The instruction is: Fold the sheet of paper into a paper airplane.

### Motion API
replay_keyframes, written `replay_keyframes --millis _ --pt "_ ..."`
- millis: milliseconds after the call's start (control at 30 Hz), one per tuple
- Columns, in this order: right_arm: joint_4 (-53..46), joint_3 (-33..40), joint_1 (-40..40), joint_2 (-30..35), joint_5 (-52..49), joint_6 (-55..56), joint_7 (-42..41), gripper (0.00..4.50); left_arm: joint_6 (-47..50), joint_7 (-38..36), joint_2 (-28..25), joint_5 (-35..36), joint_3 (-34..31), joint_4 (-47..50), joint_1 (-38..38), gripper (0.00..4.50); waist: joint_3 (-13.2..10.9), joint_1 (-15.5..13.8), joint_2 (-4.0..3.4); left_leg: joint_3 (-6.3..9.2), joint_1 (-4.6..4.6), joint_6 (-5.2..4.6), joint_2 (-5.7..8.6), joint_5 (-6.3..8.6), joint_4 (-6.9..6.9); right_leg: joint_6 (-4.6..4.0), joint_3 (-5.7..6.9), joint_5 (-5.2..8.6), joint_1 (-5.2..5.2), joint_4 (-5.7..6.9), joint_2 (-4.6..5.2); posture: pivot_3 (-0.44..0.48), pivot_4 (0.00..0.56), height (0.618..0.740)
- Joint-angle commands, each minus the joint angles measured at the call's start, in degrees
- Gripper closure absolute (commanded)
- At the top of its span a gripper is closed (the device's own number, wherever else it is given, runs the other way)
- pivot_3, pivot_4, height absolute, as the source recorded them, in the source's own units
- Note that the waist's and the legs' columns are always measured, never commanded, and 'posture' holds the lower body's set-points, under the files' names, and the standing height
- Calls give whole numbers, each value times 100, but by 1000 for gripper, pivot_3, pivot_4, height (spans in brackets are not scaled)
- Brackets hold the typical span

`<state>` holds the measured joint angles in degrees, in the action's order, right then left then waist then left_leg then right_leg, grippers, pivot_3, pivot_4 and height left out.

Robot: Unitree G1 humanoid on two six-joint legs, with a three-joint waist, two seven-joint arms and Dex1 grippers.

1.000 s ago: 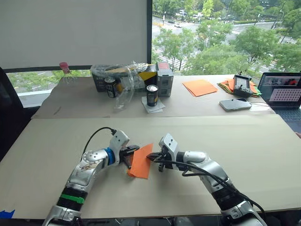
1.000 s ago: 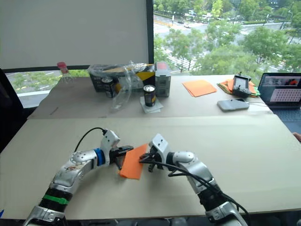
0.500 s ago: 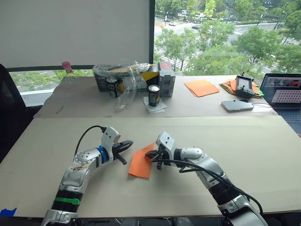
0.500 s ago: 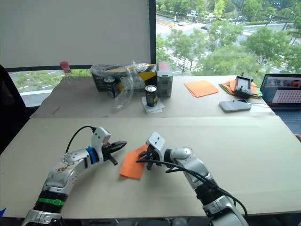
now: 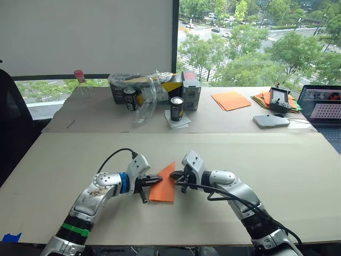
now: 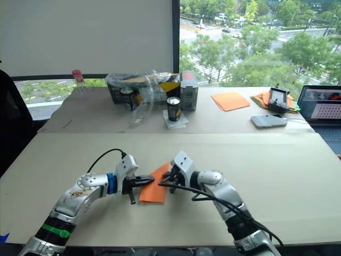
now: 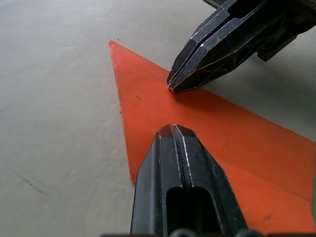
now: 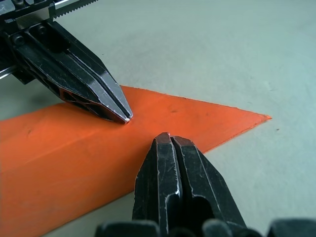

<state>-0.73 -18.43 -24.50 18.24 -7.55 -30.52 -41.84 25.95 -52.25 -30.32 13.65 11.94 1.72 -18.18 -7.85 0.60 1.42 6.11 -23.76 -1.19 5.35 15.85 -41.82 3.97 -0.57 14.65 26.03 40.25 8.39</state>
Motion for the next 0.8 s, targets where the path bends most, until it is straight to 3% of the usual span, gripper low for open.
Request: replay_keyframes --millis 33,600,800 --pt "-15 3 -2 117 148 19 56 4500 -41 4 11 -226 227 -155 -2 4470 0 -10 0 0 1 0 0 0 0 0 0 0 -1 0 0 0 150 670" --pt "1948 41 -876 -191 640 1038 430 4500 -195 113 79 -381 222 -149 50 4470 1 8 -1 -1 31 0 0 0 1 0 0 0 -26 2 -1 0 150 670" --pt "2201 210 -1047 -220 626 1632 484 4500 -189 120 64 -362 208 -109 92 4470 1 8 -1 0 31 0 0 0 1 0 -1 0 -25 2 -1 0 150 670"
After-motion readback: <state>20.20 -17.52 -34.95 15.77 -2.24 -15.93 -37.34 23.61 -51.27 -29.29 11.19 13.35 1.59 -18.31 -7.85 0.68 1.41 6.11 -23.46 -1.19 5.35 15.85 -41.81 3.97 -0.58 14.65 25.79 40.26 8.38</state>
